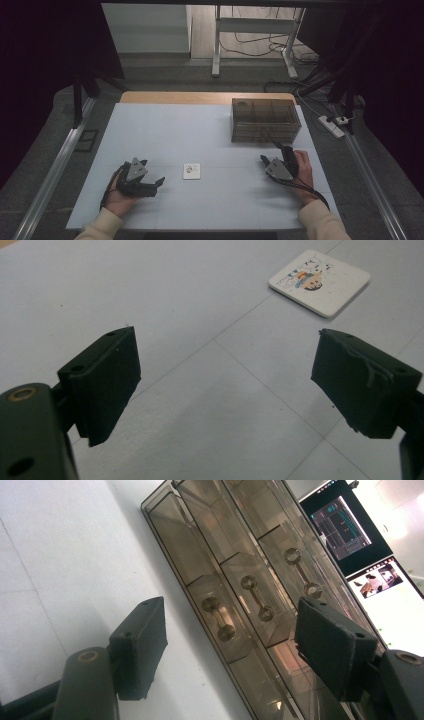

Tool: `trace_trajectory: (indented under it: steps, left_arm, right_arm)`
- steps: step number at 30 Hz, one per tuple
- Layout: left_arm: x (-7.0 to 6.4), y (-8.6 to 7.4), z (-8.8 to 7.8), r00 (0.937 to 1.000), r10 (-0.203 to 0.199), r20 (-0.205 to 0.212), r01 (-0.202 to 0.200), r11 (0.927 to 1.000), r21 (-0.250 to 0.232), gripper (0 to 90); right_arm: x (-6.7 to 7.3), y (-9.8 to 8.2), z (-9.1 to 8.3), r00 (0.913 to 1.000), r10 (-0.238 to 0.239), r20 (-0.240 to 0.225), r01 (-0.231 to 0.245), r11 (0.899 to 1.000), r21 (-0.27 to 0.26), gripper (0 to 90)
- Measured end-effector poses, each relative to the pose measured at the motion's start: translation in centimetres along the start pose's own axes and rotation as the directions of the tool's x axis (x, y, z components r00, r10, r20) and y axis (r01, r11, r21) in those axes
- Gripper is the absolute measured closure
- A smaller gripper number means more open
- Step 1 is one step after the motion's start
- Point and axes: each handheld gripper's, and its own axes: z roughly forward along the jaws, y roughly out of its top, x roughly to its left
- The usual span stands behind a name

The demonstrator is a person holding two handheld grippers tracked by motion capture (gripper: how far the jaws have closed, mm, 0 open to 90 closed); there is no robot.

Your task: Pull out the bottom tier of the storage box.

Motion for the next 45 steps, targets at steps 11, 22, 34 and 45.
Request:
trace_trajectory:
  steps: [11, 22, 34, 45]
  left_arm:
    - [0.1, -0.1, 0.0, 1.0000, -0.002, 0.002, 0.002, 1.0000, -0.001, 12.2]
    - [0.1, -0.1, 0.1, 1.0000, -0.001, 0.001, 0.001, 1.0000, 0.000, 12.1]
    - [0.0, -0.1, 0.1, 1.0000, 0.009, 0.002, -0.009, 1.0000, 0.003, 12.1]
    - [-0.1, -0.1, 0.2, 0.9999, 0.013, -0.002, -0.012, 0.9999, 0.004, 12.1]
  right_arm:
    - [0.1, -0.2, 0.6, 0.9997, -0.024, -0.004, 0.024, 1.000, -0.001, 31.8]
    - [0.1, -0.5, 1.1, 0.9991, -0.039, -0.016, 0.039, 0.999, 0.022, 36.0]
    - [-0.1, -0.9, 1.4, 0.9989, -0.044, -0.019, 0.044, 0.999, 0.029, 39.4]
    - [0.0, -1.2, 1.7, 0.9986, -0.047, -0.023, 0.048, 0.999, 0.024, 41.6]
